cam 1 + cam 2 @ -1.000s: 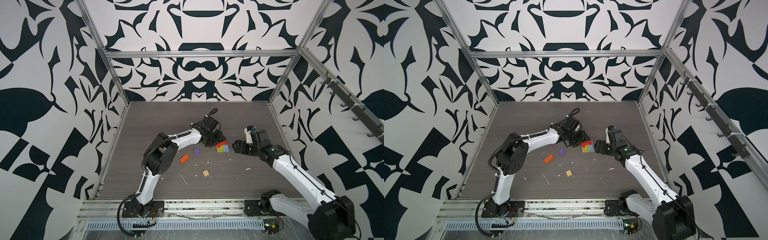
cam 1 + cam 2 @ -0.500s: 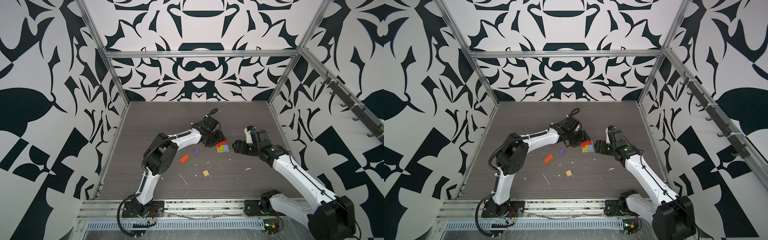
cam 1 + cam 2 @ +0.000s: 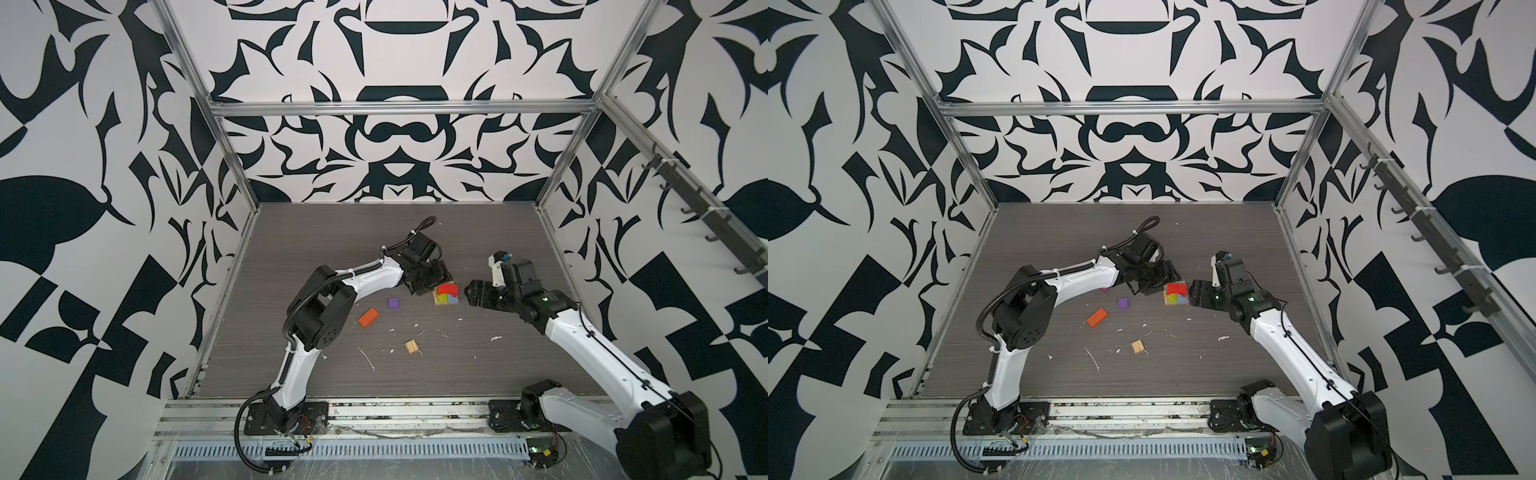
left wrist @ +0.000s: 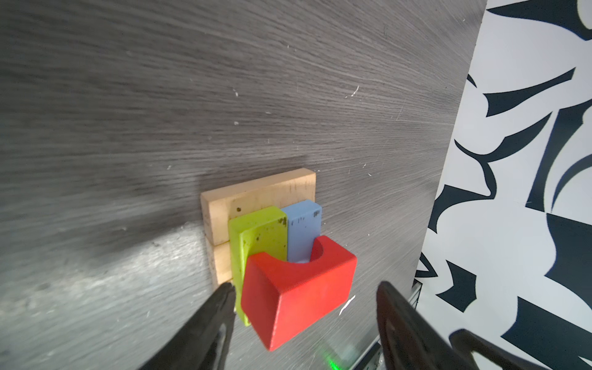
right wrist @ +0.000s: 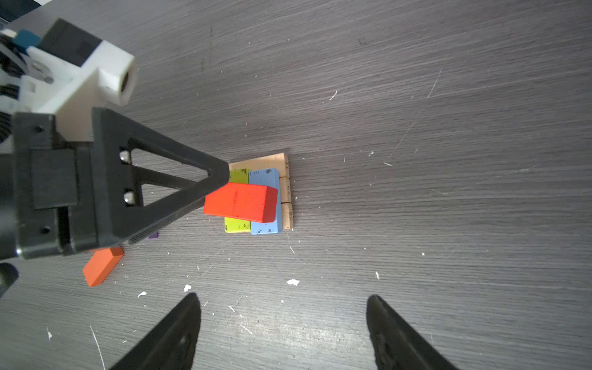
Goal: Build the wood block tower
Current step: 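Lower the red arch block onto the lime and light blue blocks, then open the left gripper while the right gripper moves over the red arch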
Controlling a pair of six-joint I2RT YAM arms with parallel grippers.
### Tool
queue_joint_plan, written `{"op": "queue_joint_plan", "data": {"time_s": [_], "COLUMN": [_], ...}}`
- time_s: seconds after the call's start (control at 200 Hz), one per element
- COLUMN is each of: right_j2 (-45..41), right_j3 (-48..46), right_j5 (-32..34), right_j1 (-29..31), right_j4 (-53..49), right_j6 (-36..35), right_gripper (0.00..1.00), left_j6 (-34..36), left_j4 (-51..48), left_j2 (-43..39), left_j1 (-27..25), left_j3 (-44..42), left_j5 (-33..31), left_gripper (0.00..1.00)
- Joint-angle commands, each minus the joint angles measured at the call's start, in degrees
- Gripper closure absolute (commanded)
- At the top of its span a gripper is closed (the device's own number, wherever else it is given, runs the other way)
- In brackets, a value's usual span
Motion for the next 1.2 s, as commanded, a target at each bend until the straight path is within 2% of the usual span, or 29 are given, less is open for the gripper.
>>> {"op": "queue_joint_plan", "data": {"time_s": [0.0,0.315,0.55,0.735,1.195], "right_j2": [-0.13,2.66,7.82,11.3,19.71], "right_j3": [0.19,2.29,5.65,7.98,14.33], "right_j5": [-0.25,-0.99,-2.58,-2.15,3.88], "right_j1": [-0.23,-0.22,-0.11,1.03,7.32], "right_j4": [1.34,-0.47,-1.87,-2.54,-3.41], "right_j6": [-0.49,-0.37,1.07,2.6,5.34], "right_gripper": [0.15,0.12,0.1,0.05,0.08], "left_j6": [-0.4,0.54,2.9,3.73,4.88], "left_j4": [-0.57,-2.08,-4.64,-4.44,-2.62], "left_j2": [0.12,-2.78,-6.3,-9.87,-17.85], "left_j1": [-0.39,-0.39,0.05,1.43,6.21], "left_j3": [0.04,0.39,0.2,-4.04,-15.61], "left_j5": [-0.46,-0.54,-1.77,-2.33,-1.81], "left_gripper": [0.27,0.23,0.17,0.09,0.06]}}
